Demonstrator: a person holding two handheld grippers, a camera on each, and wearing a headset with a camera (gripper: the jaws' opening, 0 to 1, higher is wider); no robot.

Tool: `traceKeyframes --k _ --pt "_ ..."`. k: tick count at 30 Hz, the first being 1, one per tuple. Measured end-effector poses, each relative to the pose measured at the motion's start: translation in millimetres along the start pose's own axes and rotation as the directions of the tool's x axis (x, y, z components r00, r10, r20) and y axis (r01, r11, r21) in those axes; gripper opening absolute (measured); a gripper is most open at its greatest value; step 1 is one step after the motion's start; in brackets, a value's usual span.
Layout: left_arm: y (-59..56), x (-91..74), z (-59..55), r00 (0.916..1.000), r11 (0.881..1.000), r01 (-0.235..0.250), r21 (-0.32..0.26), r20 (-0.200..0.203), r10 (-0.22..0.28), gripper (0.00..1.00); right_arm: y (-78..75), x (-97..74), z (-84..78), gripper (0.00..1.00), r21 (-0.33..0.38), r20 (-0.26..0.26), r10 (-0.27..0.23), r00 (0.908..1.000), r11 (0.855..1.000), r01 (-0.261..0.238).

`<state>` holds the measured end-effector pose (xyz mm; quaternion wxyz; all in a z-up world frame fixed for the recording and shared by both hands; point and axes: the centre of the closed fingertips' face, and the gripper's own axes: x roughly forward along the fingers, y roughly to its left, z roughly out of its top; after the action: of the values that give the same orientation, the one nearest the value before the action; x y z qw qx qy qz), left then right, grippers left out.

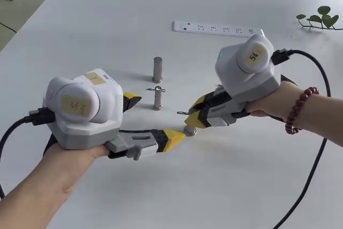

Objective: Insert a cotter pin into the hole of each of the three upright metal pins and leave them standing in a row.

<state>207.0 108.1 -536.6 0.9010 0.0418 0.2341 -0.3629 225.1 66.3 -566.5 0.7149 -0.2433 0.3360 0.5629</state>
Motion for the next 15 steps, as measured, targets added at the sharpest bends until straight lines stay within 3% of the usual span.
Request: traceKeyframes --k 4,8,15 --pt "-1.0 -1.0 -6.7 0.9998 1.0 0.004 -0.012 -0.018 -0.004 0.75 0.7 0.2 0.6 0.09 -0.01 -0.003 -0.003 1.0 1.0 0.003" --pt "3.2 -1.1 -1.1 0.9999 1.0 0.001 -0.017 0.012 -0.001 0.8 0.4 0.5 1.4 0.09 -0.005 0.003 -0.01 0.9999 1.0 0.01" --pt "4.2 -1.9 -0.5 0.9998 1.0 0.004 -0.021 0.018 -0.004 0.88 1.5 0.8 2.1 0.08 -0.034 0.01 -0.003 0.9999 0.999 0.003"
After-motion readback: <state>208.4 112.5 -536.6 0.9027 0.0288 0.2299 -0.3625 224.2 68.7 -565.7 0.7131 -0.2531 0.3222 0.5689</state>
